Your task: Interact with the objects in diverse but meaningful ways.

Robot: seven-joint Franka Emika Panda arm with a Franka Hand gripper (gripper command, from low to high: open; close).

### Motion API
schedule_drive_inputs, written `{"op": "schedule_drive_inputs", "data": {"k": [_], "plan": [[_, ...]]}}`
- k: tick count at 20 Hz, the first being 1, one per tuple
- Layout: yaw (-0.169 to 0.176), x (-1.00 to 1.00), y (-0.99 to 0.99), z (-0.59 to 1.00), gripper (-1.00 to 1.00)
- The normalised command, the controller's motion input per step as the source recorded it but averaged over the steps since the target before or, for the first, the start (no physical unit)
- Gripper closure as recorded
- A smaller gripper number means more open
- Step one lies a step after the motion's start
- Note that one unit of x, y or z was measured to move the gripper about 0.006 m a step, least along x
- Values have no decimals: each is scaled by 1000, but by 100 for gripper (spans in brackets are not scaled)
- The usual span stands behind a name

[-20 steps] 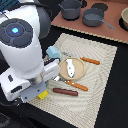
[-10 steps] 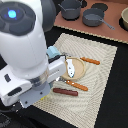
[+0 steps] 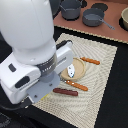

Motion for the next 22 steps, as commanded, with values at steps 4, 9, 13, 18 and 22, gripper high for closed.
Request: {"op": "schedule_drive_inputs", "data": {"k": [4, 9, 13, 18, 22], "plan": [[121, 612, -24, -25, -100], [40, 649, -35, -236, -100], [0, 648, -46, -256, -100], [0, 642, 0, -279, -100], [0, 487, 0, -361, -100]]}}
